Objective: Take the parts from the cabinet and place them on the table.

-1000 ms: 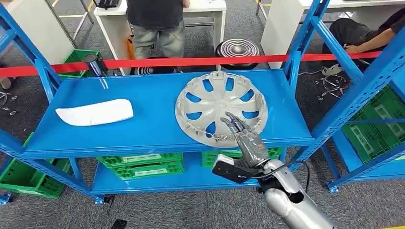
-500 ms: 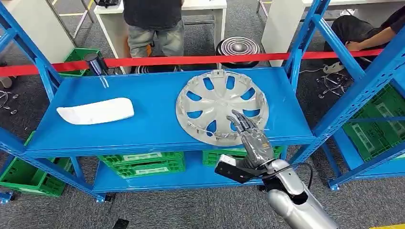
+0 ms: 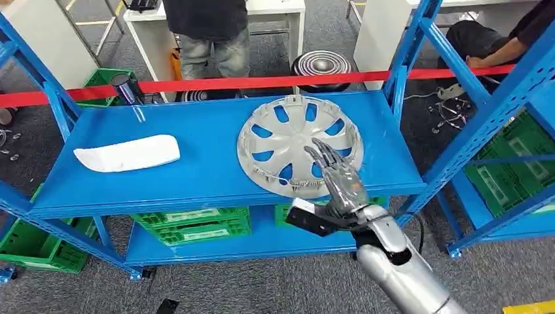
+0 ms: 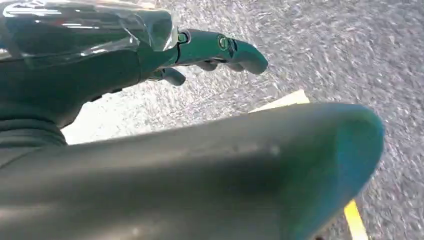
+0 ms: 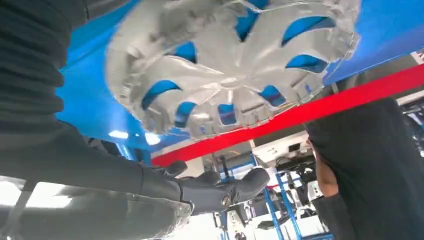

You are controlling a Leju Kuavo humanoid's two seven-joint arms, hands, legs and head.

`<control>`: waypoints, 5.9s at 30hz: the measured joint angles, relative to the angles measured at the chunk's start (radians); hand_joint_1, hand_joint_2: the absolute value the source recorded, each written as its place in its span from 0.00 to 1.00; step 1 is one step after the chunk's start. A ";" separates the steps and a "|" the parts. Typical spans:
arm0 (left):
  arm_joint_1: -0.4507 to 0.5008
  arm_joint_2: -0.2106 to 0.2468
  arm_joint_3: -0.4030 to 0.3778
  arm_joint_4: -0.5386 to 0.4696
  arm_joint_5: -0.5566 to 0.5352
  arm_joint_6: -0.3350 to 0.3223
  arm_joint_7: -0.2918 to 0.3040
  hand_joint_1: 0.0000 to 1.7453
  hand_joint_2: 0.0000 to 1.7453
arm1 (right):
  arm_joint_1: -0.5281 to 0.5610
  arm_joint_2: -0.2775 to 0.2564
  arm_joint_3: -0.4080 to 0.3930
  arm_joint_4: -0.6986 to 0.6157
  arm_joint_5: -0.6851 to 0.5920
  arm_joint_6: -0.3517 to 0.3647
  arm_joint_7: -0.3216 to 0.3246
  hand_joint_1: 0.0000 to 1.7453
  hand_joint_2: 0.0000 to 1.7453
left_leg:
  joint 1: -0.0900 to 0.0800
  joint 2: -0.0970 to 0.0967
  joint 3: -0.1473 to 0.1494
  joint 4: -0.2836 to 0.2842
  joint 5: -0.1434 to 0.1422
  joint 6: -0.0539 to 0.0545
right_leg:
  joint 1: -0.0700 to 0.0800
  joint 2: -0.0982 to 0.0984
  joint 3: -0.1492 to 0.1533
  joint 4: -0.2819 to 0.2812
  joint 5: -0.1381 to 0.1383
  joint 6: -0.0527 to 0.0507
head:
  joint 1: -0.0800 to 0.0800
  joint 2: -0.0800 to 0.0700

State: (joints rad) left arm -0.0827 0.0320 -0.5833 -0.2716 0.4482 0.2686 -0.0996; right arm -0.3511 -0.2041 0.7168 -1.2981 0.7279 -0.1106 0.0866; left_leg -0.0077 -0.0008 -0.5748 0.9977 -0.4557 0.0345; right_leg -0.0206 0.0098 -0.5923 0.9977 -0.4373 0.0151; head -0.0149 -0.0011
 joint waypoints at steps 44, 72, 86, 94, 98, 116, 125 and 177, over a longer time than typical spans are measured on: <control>-0.049 0.015 -0.031 0.000 -0.034 -0.027 0.033 0.00 0.00 | -0.359 0.009 0.391 0.531 0.011 0.289 -0.100 0.00 1.00 | 0.001 -0.007 0.001 -0.009 0.024 -0.006 | 0.010 -0.008 0.014 -0.006 -0.007 -0.002 | 0.003 0.000; -0.054 0.030 -0.044 -0.003 -0.063 -0.033 0.005 0.00 0.00 | -0.317 -0.051 0.413 0.484 -0.073 0.206 -0.052 1.00 1.00 | 0.012 -0.005 0.023 -0.025 0.023 0.003 | 0.001 -0.011 0.001 0.011 0.000 0.021 | 0.005 0.000; -0.050 0.034 -0.044 -0.003 -0.082 -0.035 0.000 0.00 0.00 | -0.234 -0.082 0.319 0.379 -0.060 0.184 -0.018 1.00 1.00 | 0.029 0.000 -0.060 0.140 -0.029 -0.047 | -0.005 -0.008 0.020 -0.022 0.011 -0.019 | 0.000 0.000; -0.049 0.029 -0.043 -0.008 -0.094 -0.036 0.000 0.00 0.00 | -0.158 -0.077 0.182 0.275 -0.176 0.179 -0.030 1.00 1.00 | 0.024 0.002 0.016 -0.029 0.026 0.001 | 0.000 -0.009 -0.020 0.019 -0.010 0.009 | 0.004 0.000; -0.050 0.028 -0.043 -0.009 -0.094 -0.037 0.000 0.00 0.00 | -0.134 -0.074 0.153 0.249 -0.191 0.179 -0.039 1.00 1.00 | 0.018 0.000 0.010 -0.028 0.027 0.006 | -0.001 -0.009 -0.157 0.306 -0.108 -0.002 | 0.005 0.000; -0.022 0.019 -0.027 -0.008 -0.061 -0.070 -0.066 0.00 0.00 | 0.025 0.009 -0.134 -0.178 -1.102 0.473 -0.235 1.00 1.00 | 0.021 0.001 -0.104 0.217 -0.070 -0.035 | 0.006 -0.002 -0.009 0.005 0.003 -0.020 | 0.002 0.000; -0.016 0.018 -0.014 -0.008 -0.032 -0.068 -0.102 0.00 1.00 | 0.101 0.020 -0.162 -0.314 -1.338 0.641 -0.242 1.00 1.00 | 0.013 0.005 0.014 -0.022 0.017 0.013 | 0.013 -0.004 -0.047 0.065 -0.031 -0.008 | 0.006 0.000; 0.033 0.006 -0.064 0.007 -0.127 -0.045 -0.042 0.00 1.00 | 0.297 0.053 -0.130 -0.448 -1.698 0.895 -0.097 1.00 1.00 | 0.021 0.000 -0.075 0.290 -0.178 -0.046 | -0.003 -0.010 -0.049 0.014 0.032 -0.027 | 0.002 0.000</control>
State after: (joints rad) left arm -0.0498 0.0385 -0.6470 -0.2647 0.3216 0.2239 -0.1411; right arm -0.0542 -0.1514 0.5867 -1.7457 -0.9701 0.7847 -0.0103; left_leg 0.0128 -0.0010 -0.6494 1.2877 -0.6338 -0.0115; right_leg -0.0236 0.0001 -0.6410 1.0116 -0.4056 -0.0118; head -0.0130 -0.0011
